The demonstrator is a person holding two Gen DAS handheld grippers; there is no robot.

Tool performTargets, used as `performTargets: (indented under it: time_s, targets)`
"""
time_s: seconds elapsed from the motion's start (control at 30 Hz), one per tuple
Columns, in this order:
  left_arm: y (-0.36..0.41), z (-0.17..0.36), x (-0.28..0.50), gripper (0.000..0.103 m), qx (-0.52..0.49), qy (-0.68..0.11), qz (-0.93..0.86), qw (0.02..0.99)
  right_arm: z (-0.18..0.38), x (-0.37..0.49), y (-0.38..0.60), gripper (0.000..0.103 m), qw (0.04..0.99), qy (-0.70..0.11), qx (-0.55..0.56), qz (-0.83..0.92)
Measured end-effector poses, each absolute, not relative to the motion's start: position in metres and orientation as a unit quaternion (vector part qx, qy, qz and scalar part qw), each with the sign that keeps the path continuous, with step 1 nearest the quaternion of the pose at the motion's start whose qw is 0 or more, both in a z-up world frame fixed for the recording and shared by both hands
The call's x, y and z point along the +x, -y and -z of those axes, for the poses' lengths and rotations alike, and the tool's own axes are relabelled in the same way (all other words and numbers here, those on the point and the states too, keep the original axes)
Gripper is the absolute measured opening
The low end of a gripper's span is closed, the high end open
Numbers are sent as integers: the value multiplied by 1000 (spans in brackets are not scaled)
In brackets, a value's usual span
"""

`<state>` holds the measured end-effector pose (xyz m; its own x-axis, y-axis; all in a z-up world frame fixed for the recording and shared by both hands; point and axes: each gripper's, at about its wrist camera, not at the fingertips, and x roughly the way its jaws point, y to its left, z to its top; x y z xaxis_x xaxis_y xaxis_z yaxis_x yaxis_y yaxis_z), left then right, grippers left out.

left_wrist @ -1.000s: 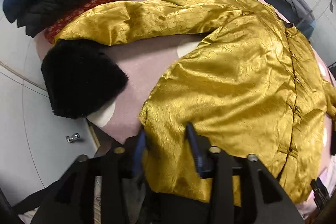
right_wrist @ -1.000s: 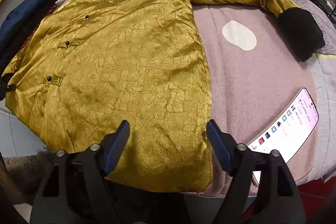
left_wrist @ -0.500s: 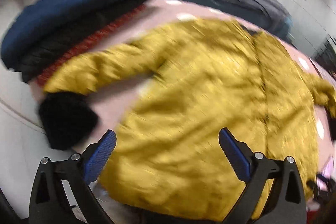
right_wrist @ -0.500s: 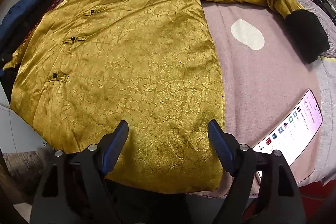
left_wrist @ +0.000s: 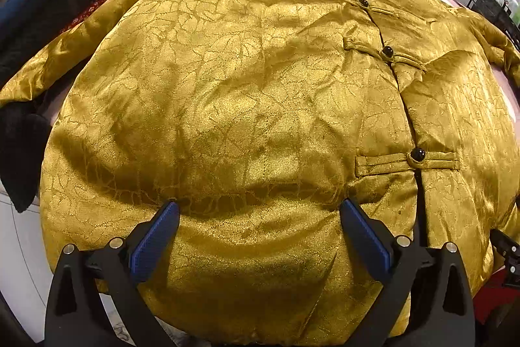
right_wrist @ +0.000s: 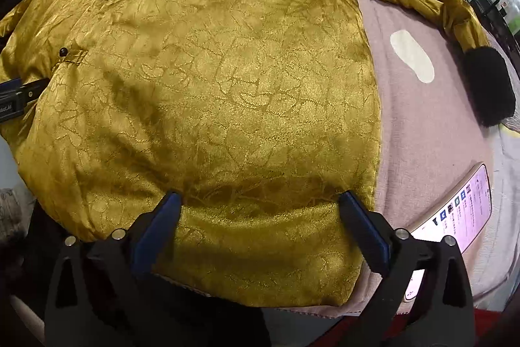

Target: Fold large clothes

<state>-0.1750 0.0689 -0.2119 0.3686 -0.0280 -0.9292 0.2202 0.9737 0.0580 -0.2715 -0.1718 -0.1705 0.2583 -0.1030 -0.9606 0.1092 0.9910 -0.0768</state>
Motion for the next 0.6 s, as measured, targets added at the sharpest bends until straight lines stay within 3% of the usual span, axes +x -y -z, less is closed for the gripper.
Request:
performTargets:
  time_s: [0.47, 0.6]
  targets:
    - [-76, 213, -166, 98, 73, -570, 75, 815, 173, -272, 193, 98, 789, -609, 54, 58]
    - [-75, 213, -166, 98, 75, -568, 76, 816, 129, -274, 226, 98, 832, -534, 121, 83]
